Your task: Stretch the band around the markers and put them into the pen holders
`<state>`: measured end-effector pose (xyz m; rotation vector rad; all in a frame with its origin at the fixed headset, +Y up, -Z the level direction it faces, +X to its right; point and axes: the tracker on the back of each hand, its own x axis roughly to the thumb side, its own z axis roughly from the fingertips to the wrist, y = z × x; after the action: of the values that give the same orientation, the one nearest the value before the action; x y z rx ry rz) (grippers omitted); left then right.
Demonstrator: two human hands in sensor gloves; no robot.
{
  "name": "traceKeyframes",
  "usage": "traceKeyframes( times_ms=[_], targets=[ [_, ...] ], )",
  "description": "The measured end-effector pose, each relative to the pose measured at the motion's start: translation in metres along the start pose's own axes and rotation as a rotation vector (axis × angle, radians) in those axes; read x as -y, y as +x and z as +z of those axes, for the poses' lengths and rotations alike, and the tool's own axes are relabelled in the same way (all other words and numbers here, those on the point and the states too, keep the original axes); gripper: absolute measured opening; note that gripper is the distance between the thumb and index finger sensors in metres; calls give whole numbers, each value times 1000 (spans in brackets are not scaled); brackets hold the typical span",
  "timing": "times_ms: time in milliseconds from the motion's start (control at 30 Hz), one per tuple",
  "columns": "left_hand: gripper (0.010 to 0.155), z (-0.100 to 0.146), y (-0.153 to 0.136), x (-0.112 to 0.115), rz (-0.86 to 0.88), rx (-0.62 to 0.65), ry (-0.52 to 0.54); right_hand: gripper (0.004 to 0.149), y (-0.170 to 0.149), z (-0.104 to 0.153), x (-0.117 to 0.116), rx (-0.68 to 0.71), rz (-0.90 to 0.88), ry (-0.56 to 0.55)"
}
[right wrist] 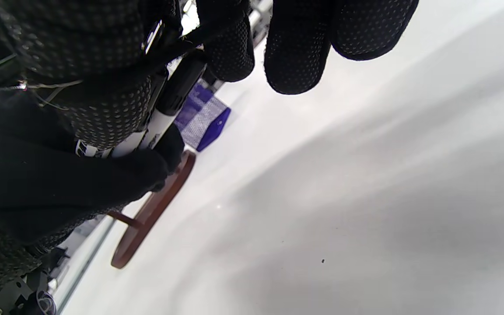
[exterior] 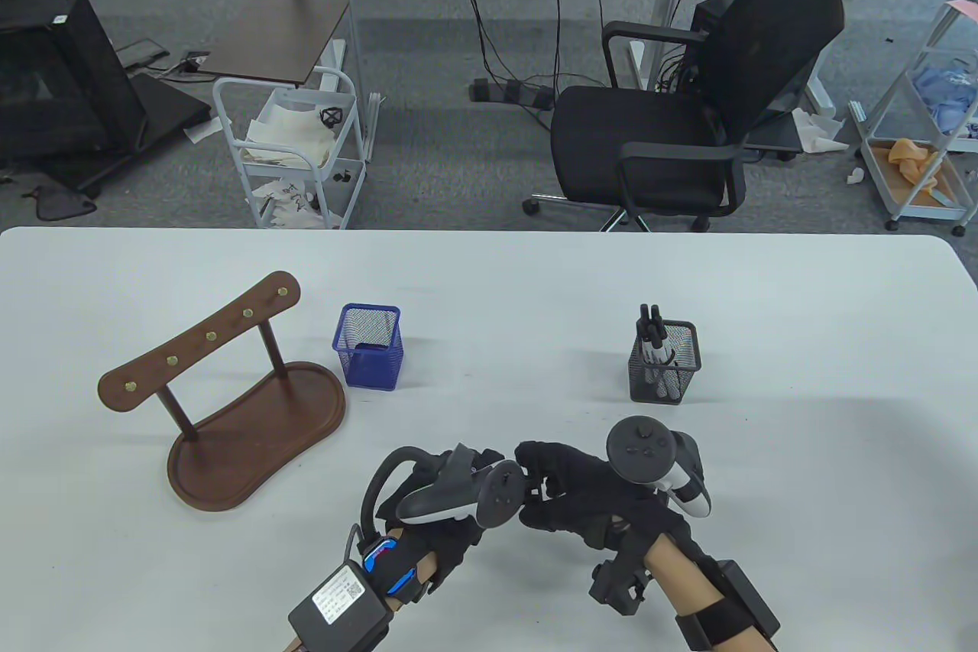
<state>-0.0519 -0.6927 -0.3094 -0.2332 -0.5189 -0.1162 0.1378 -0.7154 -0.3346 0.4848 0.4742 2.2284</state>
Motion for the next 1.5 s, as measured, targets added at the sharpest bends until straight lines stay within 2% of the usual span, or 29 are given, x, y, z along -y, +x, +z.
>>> traceKeyframes(
  times_ms=[200, 333, 433, 533, 633, 667, 733, 767, 867, 933, 1000, 1033, 1067, 1100, 1200, 1333, 1433, 1500],
  targets=[
    [56, 1, 3, -4, -4, 5, 6, 75, 11, -8, -3, -14, 69, -4],
    [58, 4, 1, -5, 19, 29, 49, 72, 10, -12, -3, -32, 66, 6],
    [59, 5, -4, -3, 98, 62, 62, 67, 8, -14, -3, -33, 43, 14],
    [59, 7, -9, -1, 147, 93, 116, 63, 3, -16, -2, -35, -24, 38],
    [59, 8, -19, 1, 363, 141, 146, 59, -10, -19, 1, -56, -114, 37],
    [59, 8, -20, 1, 367, 133, 120, 56, -14, -19, 1, -65, -165, 49],
    [59, 7, -23, 2, 359, 120, 162, 53, -17, -21, -2, -66, -192, 57],
    [59, 6, -26, 3, 401, 144, 117, 52, -18, -21, -5, -69, -183, 60],
    [59, 0, -38, 10, 676, 137, 107, 44, -20, -21, -8, -71, -267, 36],
    [59, -3, -50, 16, 858, 81, 114, 36, -22, -22, -8, -68, -352, 13],
    [60, -7, -57, 24, 1027, 63, 49, 33, -24, -22, -9, -67, -355, -6],
    [60, -8, -59, 27, 1105, 25, 69, 32, -24, -23, -11, -52, -350, -8],
    [60, -11, -62, 31, 1184, 20, 23, 32, -24, -23, -13, -35, -339, 6],
    [61, -11, -64, 35, 1275, 34, 12, 32, -25, -23, -15, -41, -310, -10],
    [64, -16, -66, 43, 1407, 64, -47, 35, -26, -24, -19, -31, -309, -3],
    [73, -17, -69, 51, 1570, 33, -79, 39, -17, -20, -23, 14, -180, -12],
    [76, -19, -73, 59, 1673, -23, -74, 41, 0, -15, -31, 68, 8, -51],
    [77, -20, -78, 65, 1777, -55, -56, 42, 8, -12, -38, 119, 88, -36]
  ],
)
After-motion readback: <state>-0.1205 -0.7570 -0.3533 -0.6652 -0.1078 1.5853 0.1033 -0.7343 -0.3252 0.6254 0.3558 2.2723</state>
